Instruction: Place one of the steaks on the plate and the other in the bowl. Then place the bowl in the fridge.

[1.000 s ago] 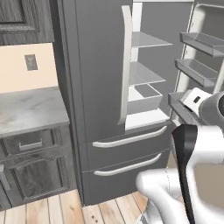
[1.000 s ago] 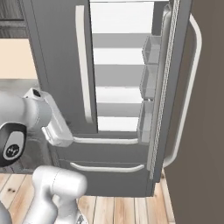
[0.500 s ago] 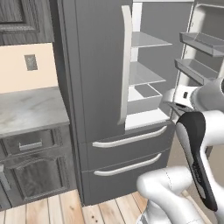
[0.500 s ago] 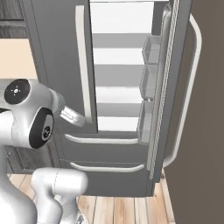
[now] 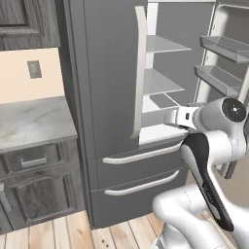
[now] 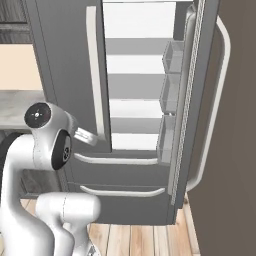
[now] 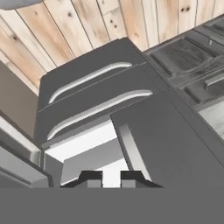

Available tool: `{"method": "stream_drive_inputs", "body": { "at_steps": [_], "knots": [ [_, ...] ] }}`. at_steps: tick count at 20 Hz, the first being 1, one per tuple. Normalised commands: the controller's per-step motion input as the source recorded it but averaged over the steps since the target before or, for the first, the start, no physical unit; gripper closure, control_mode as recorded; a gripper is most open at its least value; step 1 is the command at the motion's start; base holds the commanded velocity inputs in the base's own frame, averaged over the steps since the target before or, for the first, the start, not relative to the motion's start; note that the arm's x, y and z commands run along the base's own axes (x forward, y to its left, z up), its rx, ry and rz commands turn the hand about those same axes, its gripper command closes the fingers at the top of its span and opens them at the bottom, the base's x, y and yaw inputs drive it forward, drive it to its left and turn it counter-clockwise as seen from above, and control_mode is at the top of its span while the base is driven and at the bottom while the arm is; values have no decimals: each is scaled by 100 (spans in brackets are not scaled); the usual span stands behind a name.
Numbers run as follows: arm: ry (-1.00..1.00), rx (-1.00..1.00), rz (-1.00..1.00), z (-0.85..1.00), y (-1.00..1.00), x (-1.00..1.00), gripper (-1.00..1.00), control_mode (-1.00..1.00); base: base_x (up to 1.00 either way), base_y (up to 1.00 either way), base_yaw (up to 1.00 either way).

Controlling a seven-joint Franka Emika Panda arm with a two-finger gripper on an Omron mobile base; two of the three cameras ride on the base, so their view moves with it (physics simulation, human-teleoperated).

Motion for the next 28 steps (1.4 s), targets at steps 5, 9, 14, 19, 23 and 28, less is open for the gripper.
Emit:
{"method": "stream_drive_inputs", "body": {
  "at_steps": [5, 9, 14, 19, 23, 28],
  "knots": [
    [1, -1, 2, 0, 5, 31, -100, -100, 0, 0, 0],
    [0, -7, 13, 4, 0, 26, -100, -100, 0, 0, 0],
    [7, -20, 19, 16, 15, 9, -100, -100, 0, 0, 0],
    [8, -13, 5, 16, 9, 7, -100, -100, 0, 0, 0],
    [1, -1, 2, 1, 0, 27, -100, -100, 0, 0, 0],
    [-3, 0, 7, -3, 3, 42, -100, -100, 0, 0, 0]
  ]
}}
